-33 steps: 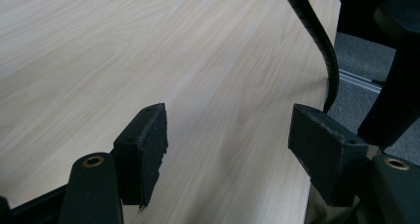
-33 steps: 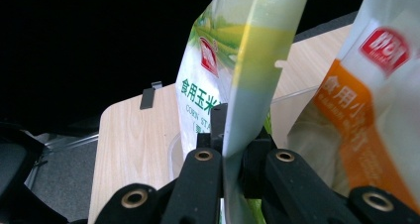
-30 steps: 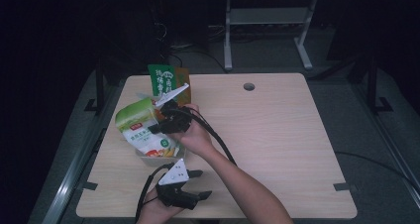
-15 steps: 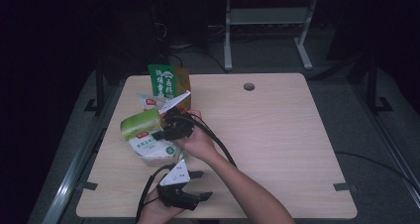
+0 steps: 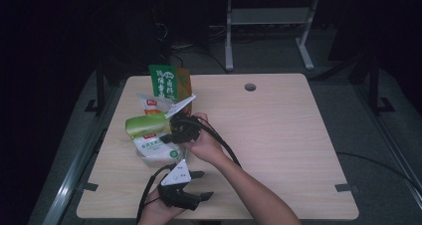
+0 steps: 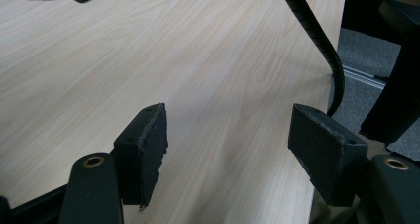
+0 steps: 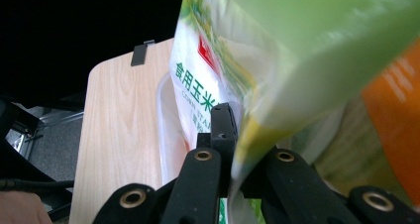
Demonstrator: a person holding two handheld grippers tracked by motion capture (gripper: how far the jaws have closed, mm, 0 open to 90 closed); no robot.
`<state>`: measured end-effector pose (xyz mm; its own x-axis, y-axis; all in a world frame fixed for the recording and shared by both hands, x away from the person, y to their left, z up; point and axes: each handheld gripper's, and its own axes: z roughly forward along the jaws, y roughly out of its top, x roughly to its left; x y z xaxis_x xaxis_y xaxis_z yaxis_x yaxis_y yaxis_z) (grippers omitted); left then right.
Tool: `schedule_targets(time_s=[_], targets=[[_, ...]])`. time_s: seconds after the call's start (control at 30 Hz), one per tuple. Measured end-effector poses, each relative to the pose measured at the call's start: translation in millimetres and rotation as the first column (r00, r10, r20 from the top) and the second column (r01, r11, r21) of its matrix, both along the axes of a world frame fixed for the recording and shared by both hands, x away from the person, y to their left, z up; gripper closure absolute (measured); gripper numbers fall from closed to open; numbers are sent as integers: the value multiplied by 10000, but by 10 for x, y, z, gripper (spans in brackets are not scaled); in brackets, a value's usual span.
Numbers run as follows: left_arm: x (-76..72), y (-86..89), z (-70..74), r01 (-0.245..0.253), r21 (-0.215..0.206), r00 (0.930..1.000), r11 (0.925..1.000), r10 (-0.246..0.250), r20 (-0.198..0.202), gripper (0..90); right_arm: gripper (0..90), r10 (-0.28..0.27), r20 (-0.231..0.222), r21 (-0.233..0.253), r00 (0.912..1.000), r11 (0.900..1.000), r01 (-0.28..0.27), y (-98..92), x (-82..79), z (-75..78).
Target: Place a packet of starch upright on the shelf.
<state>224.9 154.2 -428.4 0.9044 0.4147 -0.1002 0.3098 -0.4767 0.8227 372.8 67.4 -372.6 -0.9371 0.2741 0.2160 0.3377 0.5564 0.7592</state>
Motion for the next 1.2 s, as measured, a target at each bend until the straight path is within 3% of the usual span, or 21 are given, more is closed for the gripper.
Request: schedule_targets(time_s=[0.23, 0.47, 0.57, 0.67, 0.83, 1.2], targets=[[5, -27, -11, 46, 70, 10000, 10000, -46, -2, 313, 858, -24, -216, -21, 9998, 10000, 24, -64, 4, -43], [26, -28, -14, -11, 111, 10000, 9999, 11, 45, 312, 782, 14, -173, 236, 9998, 9997, -10, -143, 22, 50], [34, -22, -14, -55, 147, 9999, 9999, 54, 85, 312, 801, 53, -112, 167, 9999, 9998, -51, -148, 22, 56], [36, -16, -13, -106, 172, 9999, 9998, 104, 137, 309, 879, 152, -280, 60, 9995, 9999, -150, -131, 10, 36], [44, -12, -21, -181, 190, 9997, 9997, 178, 149, 309, 886, 263, -328, 78, 9991, 9996, -260, -132, 24, 13], [83, -32, -2, -275, 166, 9994, 9995, 272, 224, 301, 675, 190, -470, 617, 9987, 9980, -161, -308, 19, 90]])
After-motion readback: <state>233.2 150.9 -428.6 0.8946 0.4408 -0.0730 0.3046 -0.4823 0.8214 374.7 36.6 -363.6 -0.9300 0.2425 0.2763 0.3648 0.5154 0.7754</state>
